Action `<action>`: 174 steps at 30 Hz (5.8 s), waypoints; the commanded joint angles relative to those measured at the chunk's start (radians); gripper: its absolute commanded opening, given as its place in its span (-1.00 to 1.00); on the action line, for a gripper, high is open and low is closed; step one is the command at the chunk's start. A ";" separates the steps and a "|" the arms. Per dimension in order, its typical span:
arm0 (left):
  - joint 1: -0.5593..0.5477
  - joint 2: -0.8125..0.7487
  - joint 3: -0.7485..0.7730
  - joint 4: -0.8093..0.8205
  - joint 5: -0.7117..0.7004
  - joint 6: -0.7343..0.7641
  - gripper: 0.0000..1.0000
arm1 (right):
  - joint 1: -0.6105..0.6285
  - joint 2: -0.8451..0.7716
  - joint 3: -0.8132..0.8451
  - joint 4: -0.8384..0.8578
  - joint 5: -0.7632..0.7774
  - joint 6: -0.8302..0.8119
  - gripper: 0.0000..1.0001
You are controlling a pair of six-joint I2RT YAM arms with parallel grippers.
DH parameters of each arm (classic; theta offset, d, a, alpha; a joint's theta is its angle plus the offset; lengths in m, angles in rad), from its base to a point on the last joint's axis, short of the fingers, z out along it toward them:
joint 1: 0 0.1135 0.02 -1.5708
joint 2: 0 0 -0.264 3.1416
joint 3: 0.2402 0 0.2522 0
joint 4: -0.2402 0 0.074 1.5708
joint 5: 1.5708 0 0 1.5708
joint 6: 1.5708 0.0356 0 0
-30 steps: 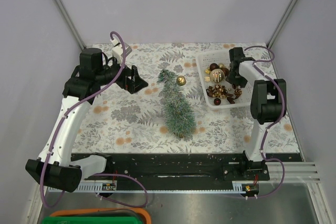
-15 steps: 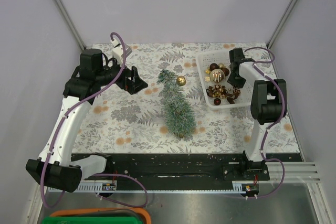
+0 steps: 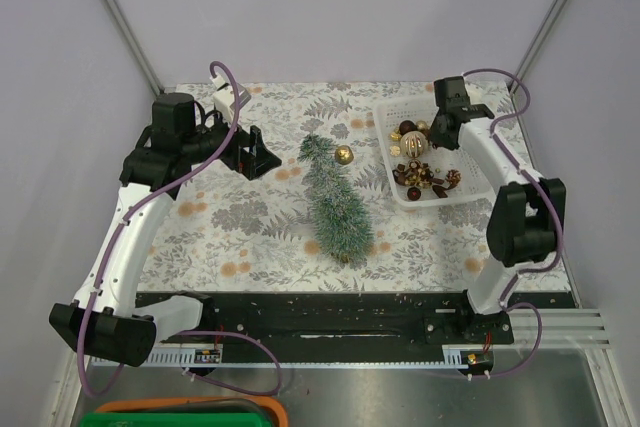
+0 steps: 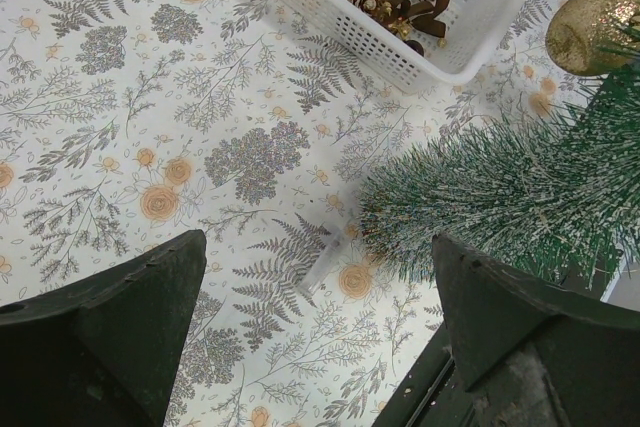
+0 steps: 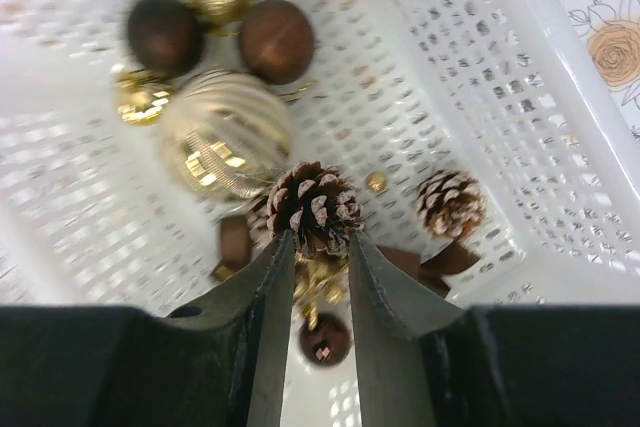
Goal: Decorate the small christmas tree
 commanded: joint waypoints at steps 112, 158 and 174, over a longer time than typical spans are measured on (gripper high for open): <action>0.008 -0.002 -0.021 0.023 0.188 -0.007 0.87 | 0.456 -0.827 -0.247 -0.269 -0.806 -0.151 -0.33; 0.006 -0.012 -0.018 0.023 0.192 -0.004 0.87 | 0.459 -0.737 -0.076 -0.295 -0.820 -0.232 -0.35; 0.006 -0.012 -0.027 0.023 0.196 -0.002 0.87 | 0.470 -0.775 -0.187 -0.365 -0.723 -0.247 -0.36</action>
